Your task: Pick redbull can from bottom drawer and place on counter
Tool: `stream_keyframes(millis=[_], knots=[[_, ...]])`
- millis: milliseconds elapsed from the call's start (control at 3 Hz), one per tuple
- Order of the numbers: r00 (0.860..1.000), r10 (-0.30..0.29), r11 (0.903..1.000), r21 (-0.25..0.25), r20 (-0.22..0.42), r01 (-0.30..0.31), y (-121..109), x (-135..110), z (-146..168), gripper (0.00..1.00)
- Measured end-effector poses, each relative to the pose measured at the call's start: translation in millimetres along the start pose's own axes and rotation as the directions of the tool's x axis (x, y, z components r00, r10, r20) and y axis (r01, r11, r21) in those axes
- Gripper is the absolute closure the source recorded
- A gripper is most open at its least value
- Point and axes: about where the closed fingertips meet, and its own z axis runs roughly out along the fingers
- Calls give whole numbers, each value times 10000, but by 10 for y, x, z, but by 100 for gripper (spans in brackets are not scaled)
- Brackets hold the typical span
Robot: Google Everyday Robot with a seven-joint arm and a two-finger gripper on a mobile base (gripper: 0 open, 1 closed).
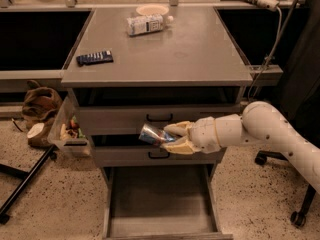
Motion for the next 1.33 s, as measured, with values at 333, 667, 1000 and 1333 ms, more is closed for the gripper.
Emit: stream_keyframes(millis=[333,667,1000,1333], knots=[[9997,-190,9998,53,-143,190,-41,-309,-221,100],[9949,-1007,9949,60,27,1007,-154,-1154,-674,100],[9809,-1947,9808,69,10,1947,-361,-1918,-956,100],[9527,-3021,9520,419,-334,3034,-791,-2460,-935,100]])
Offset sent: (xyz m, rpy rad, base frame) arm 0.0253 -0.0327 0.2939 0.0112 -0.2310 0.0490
